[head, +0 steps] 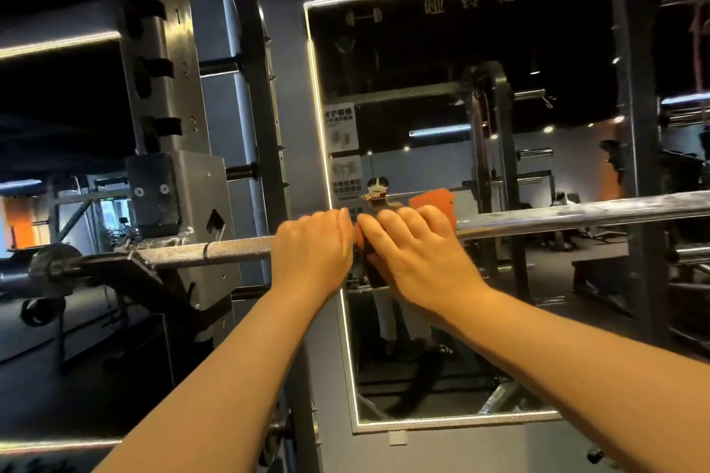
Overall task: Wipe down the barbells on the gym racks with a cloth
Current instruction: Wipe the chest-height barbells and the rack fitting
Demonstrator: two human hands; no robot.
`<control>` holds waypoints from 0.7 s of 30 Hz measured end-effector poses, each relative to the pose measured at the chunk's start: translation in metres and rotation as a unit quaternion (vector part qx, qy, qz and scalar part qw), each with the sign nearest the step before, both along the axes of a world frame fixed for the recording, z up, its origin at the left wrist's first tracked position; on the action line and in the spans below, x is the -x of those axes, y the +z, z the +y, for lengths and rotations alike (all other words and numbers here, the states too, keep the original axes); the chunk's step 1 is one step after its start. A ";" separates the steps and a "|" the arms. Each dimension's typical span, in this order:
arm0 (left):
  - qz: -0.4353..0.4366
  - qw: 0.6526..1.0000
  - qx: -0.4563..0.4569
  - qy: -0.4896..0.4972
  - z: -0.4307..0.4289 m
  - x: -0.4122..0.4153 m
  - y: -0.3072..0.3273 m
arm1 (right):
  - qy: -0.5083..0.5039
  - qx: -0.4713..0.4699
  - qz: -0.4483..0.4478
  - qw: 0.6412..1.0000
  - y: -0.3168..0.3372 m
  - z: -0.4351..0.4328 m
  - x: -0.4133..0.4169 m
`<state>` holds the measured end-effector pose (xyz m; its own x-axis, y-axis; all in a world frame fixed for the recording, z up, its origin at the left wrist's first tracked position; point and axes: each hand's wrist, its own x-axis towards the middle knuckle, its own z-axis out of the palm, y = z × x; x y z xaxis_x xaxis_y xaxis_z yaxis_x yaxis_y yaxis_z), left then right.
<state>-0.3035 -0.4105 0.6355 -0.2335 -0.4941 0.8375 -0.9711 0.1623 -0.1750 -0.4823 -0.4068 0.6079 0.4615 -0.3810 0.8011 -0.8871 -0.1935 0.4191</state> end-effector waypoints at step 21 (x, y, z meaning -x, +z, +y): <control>-0.002 0.999 0.017 0.027 -0.006 0.002 -0.003 | 0.006 0.009 -0.007 1.000 0.011 0.005 0.000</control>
